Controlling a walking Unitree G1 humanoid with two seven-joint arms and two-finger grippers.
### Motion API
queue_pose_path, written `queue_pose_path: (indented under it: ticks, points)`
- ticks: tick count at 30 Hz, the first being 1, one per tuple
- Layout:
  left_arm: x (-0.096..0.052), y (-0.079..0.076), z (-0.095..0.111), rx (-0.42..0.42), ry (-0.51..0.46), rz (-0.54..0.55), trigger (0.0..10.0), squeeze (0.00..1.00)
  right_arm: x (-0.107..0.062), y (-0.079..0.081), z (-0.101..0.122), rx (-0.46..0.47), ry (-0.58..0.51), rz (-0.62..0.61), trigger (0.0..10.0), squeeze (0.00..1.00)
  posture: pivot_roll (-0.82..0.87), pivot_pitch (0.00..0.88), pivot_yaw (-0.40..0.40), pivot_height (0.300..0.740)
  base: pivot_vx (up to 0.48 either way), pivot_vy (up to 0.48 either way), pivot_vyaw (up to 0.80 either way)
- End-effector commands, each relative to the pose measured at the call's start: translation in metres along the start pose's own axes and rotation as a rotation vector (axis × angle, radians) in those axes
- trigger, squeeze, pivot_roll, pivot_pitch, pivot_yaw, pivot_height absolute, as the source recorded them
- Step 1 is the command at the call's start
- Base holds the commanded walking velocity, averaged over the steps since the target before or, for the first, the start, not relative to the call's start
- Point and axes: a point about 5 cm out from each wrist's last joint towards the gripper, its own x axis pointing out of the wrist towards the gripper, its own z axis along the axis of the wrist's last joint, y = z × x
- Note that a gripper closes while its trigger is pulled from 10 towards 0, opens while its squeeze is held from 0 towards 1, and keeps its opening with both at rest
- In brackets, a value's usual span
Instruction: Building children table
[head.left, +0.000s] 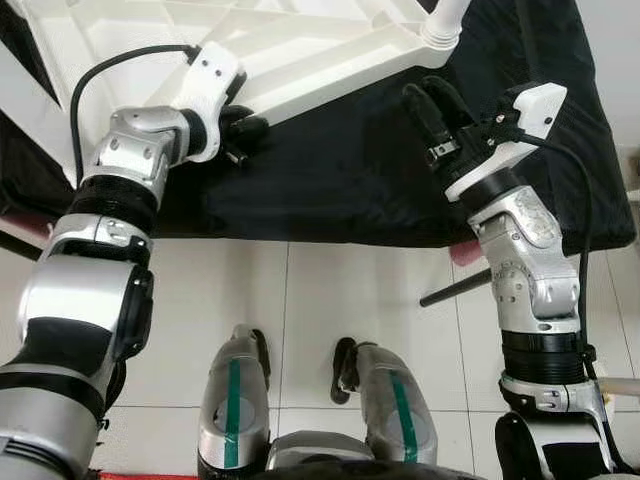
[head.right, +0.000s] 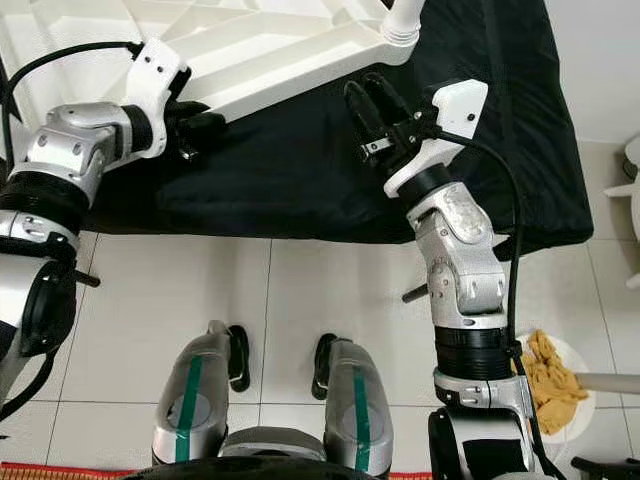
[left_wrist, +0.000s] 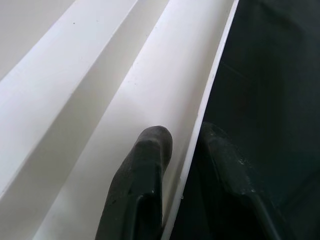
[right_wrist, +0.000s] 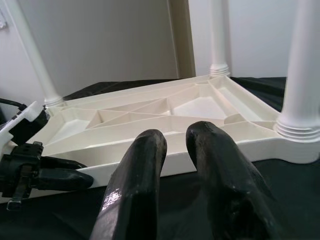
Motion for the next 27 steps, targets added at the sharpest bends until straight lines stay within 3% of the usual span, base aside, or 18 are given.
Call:
queue_pose_path:
  ticks: [1,8,16,24,25,27]
  points:
    - [-0.019,0.036,-0.017,-0.04,0.06,0.51,10.0,0.0,-0.001,-0.002,0.0,-0.007,0.01,-0.001,10.0,0.0,0.02,0.123,-0.006,0.74,0.0,0.0,0.0]
    - [-0.018,0.033,-0.024,-0.041,0.096,0.515,10.0,0.0,0.001,-0.003,0.001,-0.009,0.008,0.006,10.0,0.0,0.02,0.127,-0.005,0.74,0.0,0.0,0.0]
    - [-0.016,0.035,-0.026,-0.131,0.107,0.655,10.0,0.0,-0.001,-0.004,0.002,-0.015,0.006,-0.007,10.0,0.0,0.01,0.132,0.003,0.74,0.0,0.0,0.0]
    - [-0.004,0.021,-0.021,-0.156,0.069,0.588,10.0,0.0,-0.001,-0.004,0.002,-0.015,0.004,-0.007,10.0,0.0,0.01,0.133,0.002,0.74,0.0,0.0,0.0]
    - [-0.001,0.016,-0.018,-0.149,0.056,0.542,10.0,1.0,-0.001,-0.004,0.002,-0.015,0.004,-0.006,10.0,0.0,0.01,0.134,0.002,0.74,0.0,0.0,0.0]
    - [0.002,0.012,-0.015,-0.139,0.044,0.505,10.0,1.0,-0.001,-0.004,0.003,-0.016,0.004,-0.006,10.0,0.0,0.01,0.135,0.001,0.74,0.0,0.0,0.0]
